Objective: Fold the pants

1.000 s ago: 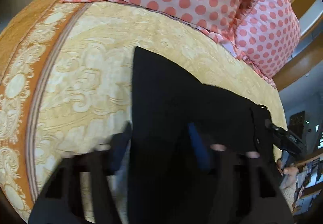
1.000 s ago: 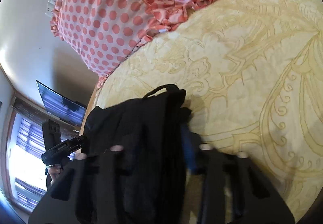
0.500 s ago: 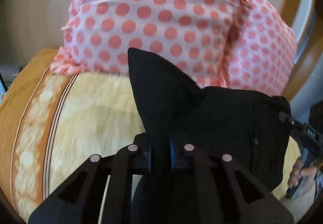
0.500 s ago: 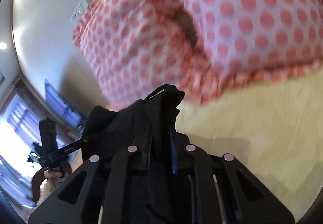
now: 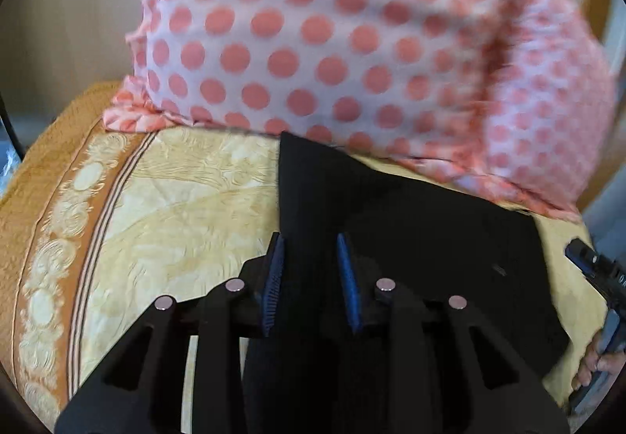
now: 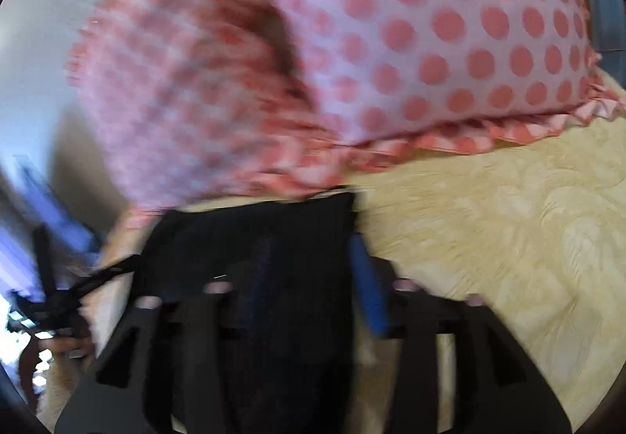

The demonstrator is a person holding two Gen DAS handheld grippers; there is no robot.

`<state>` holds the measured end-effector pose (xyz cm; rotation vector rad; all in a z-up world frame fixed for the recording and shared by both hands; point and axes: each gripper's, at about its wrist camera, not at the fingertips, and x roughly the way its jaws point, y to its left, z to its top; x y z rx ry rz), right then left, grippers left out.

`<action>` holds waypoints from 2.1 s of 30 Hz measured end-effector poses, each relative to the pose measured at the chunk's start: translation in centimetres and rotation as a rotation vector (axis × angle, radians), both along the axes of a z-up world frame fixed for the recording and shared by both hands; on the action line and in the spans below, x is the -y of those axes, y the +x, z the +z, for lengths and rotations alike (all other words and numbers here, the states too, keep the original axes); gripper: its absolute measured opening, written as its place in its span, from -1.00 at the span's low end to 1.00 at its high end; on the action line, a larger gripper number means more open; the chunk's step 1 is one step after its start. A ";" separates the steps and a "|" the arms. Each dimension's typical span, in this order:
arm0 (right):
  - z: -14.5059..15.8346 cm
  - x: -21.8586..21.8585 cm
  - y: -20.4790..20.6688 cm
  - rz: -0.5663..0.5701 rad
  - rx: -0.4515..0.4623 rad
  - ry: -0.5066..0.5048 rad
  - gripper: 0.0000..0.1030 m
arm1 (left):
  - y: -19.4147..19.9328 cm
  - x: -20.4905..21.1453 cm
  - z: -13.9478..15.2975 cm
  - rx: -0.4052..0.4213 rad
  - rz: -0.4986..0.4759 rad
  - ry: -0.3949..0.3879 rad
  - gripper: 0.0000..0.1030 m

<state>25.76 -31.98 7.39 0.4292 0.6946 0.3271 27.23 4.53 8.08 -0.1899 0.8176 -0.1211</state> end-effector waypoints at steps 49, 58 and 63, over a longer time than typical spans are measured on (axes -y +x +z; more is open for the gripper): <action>-8.5 -11.4 -21.4 -0.110 0.141 -0.463 0.97 | -24.4 2.9 -7.8 0.205 0.058 0.233 0.97; -8.5 -11.4 -21.4 -0.110 0.145 -0.461 0.97 | -24.4 2.8 -7.8 0.203 0.057 0.233 0.97; -8.5 -11.4 -21.4 -0.110 0.145 -0.461 0.97 | -24.4 2.8 -7.8 0.204 0.057 0.233 0.97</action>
